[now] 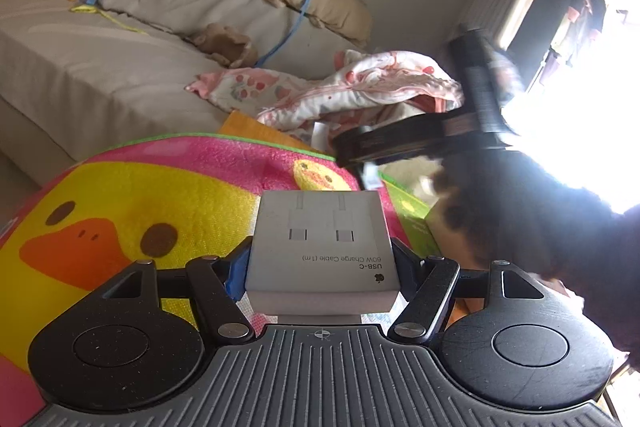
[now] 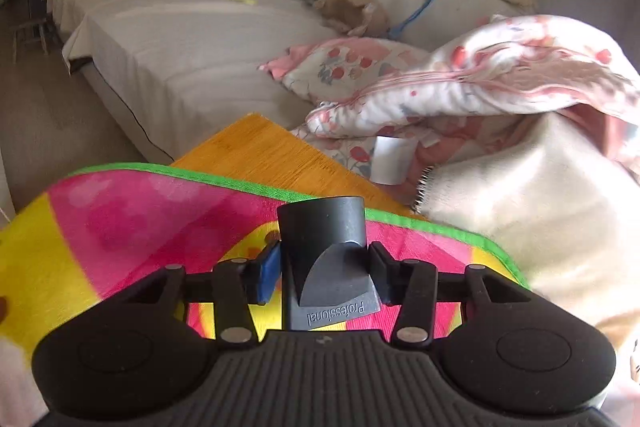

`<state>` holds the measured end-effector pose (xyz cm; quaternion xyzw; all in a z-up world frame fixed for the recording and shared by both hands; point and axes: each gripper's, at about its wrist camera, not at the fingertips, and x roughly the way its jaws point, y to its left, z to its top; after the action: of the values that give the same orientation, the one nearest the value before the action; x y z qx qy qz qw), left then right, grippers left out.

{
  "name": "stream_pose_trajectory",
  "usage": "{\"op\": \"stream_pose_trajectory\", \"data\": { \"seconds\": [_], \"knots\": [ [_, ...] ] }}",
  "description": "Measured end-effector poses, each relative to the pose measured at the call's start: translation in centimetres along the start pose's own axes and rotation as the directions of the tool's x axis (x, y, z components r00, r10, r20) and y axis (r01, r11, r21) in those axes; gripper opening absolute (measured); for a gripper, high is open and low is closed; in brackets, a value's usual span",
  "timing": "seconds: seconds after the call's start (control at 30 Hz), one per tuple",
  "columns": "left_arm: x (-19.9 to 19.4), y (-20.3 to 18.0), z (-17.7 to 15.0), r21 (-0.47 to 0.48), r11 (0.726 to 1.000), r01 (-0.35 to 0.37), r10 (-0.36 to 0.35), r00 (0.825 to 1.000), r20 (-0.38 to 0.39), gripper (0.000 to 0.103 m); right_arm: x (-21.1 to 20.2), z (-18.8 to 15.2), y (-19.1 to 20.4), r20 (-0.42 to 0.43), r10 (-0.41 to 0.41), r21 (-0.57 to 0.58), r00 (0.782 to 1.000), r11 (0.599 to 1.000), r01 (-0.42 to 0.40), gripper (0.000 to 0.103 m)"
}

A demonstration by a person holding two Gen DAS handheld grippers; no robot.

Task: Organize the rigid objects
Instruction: 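Grasp the black plastic stand with the right gripper while the left gripper holds the white box, then drop the white box into the pink box with the left gripper while the right carries the stand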

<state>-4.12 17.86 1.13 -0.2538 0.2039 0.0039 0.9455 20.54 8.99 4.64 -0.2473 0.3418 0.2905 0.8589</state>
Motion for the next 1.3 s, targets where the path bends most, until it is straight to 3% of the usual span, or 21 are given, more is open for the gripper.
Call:
{"op": "stream_pose_trajectory", "data": {
  "seconds": [0.23,0.37,0.47,0.57,0.67,0.73,0.83,0.97,1.07,1.17,1.3],
  "knots": [
    [0.0,-1.6,-0.3,0.078,0.997,0.009,-0.009,1.0,-0.004,0.074,-14.2,-8.1,-2.1,0.13,0.081,0.026,0.988,0.996,-0.085,0.046],
    [-0.1,-4.7,-1.4,0.148,0.985,0.092,-0.078,0.993,-0.093,0.074,-20.8,-14.2,-3.8,0.163,0.031,0.073,0.986,0.996,-0.044,0.046],
    [-0.2,-8.9,-3.3,0.264,0.941,0.21,-0.154,0.964,-0.218,0.074,-24.3,-18.7,-5.1,0.161,-0.04,0.131,0.986,0.991,0.019,0.046],
    [-0.4,-13.3,-5.6,0.363,0.871,0.331,-0.2,0.914,-0.353,0.074,-25.8,-23.2,-6.0,0.108,-0.08,0.185,0.991,0.981,0.059,0.046],
    [-0.3,-16.7,-7.3,0.416,0.815,0.403,-0.204,0.872,-0.444,0.074,-26.5,-26.7,-6.4,0.07,-0.116,0.217,0.991,0.971,0.098,0.046],
    [-0.2,-18.4,-7.4,0.433,0.797,0.42,-0.2,0.862,-0.466,0.074,-27.3,-28.6,-6.8,0.074,-0.137,0.245,0.988,0.963,0.115,0.046],
    [0.4,-20.4,-5.9,0.439,0.794,0.42,-0.212,0.868,-0.448,0.074,-28.6,-30.8,-7.8,0.112,-0.178,0.281,0.978,0.949,0.14,0.046],
    [2.4,-24.1,-1.3,0.484,0.795,0.366,-0.235,0.921,-0.311,0.074,-29.5,-32.2,-9.3,0.168,-0.247,0.335,0.954,0.925,0.181,0.046],
    [5.8,-26.8,2.3,0.471,0.82,0.325,-0.235,0.942,-0.24,0.074,-29.5,-32.6,-10.4,0.203,-0.249,0.4,0.947,0.904,0.152,0.046],
    [11.4,-29.0,4.3,0.427,0.851,0.305,-0.197,0.94,-0.279,0.074,-29.2,-33.0,-10.7,0.221,-0.24,0.428,0.945,0.895,0.128,0.046],
    [19.0,-30.4,3.7,0.399,0.87,0.291,-0.127,0.912,-0.389,0.074,-28.6,-33.7,-10.7,0.216,-0.223,0.446,0.951,0.889,0.107,0.046]
  ]
}}
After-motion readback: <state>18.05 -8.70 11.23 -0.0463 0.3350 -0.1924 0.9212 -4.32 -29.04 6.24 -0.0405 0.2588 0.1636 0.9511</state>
